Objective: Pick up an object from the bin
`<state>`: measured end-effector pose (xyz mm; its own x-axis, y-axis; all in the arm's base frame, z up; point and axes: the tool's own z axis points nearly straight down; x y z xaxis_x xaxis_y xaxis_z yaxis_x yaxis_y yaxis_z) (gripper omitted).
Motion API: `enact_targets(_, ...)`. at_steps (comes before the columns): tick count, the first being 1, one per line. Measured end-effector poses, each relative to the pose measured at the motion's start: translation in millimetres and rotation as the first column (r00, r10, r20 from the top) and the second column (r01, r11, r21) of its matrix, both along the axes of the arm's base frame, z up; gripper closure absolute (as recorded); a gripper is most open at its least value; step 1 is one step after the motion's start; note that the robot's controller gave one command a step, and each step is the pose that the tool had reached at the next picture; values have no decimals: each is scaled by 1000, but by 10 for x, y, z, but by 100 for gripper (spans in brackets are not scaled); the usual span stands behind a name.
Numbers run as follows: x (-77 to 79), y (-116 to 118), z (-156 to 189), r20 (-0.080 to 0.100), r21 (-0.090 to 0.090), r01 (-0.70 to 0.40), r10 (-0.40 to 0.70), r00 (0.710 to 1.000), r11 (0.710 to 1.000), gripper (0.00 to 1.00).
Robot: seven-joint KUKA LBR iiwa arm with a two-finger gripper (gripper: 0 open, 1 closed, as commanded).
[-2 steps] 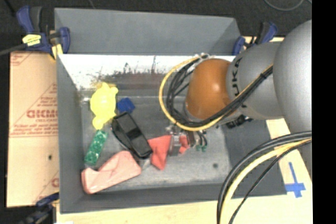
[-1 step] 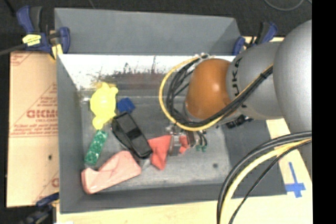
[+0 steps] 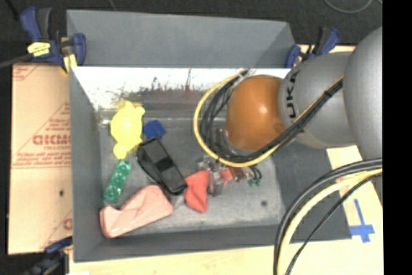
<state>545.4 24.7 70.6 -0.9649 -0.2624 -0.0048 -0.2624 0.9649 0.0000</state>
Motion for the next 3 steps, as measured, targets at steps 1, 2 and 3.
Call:
enact_targets(1, 0, -1, 0, 0, 0, 1, -1, 1000, 1000, 100)
enact_targets(2, 77, -34, 555, 3, 0, -20, 20, 1000, 1000, 100)
enact_targets(3, 77, -33, 555, 3, 0, -19, 19, 1000, 1000, 100)
